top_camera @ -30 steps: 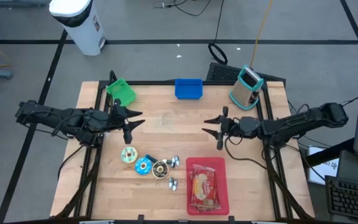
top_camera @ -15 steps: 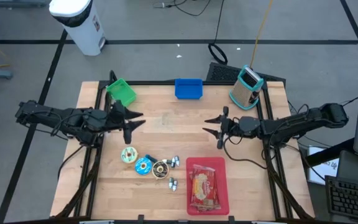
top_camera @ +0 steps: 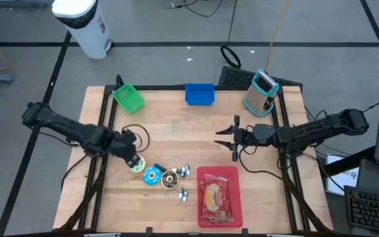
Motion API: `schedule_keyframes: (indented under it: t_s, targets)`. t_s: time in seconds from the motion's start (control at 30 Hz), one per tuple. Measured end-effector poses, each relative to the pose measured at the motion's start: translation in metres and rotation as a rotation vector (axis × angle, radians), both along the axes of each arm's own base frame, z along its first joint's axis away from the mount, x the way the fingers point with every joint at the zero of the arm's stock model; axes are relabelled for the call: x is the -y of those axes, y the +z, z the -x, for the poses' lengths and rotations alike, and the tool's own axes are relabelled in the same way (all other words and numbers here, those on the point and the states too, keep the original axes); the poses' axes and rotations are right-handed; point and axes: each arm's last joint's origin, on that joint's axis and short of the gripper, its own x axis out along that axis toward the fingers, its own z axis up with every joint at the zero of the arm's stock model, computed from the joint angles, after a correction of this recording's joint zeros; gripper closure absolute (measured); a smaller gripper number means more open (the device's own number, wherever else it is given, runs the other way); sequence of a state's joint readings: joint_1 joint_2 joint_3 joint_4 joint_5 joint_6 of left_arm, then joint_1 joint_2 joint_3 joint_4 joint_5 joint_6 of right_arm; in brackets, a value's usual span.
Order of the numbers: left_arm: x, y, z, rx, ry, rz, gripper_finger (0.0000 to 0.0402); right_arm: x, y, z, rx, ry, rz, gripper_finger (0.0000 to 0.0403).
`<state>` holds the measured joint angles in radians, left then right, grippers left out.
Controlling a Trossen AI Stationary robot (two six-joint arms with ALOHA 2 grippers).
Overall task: Pick & Place Food Item
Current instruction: Put the light blue donut into the green bin
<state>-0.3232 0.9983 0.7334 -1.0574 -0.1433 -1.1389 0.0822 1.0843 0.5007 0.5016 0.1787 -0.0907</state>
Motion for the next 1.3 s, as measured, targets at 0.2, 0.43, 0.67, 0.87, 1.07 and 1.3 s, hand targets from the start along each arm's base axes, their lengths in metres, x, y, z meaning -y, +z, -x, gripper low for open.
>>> schedule_keyframes:
  t_s: [0.2, 0.43, 0.67, 0.87, 1.07, 1.3]
  targets:
    - [0.005, -0.028, -0.007, -0.135, 0.025, 0.011, 0.0243, 0.000, -0.001, 0.000, -0.005, 0.000, -0.004, 0.0267]
    - [0.010, -0.052, -0.014, -0.134, -0.024, 0.074, 0.0243, 0.000, -0.001, 0.000, -0.004, -0.003, -0.018, 0.0268]
    - [0.009, -0.068, -0.011, -0.128, 0.003, 0.084, 0.0243, 0.000, -0.001, 0.000, -0.004, -0.002, -0.018, 0.0269]
    - [0.007, -0.072, -0.008, -0.147, 0.036, 0.084, 0.0243, 0.000, -0.001, 0.000, -0.004, -0.002, -0.018, 0.0269]
    - [0.008, -0.065, -0.011, -0.154, 0.001, 0.159, 0.0243, 0.000, 0.000, 0.000, -0.003, -0.003, -0.018, 0.0272]
    - [0.008, -0.053, -0.009, -0.126, 0.002, 0.167, 0.0243, 0.000, 0.000, 0.000, -0.003, -0.002, -0.019, 0.0273]
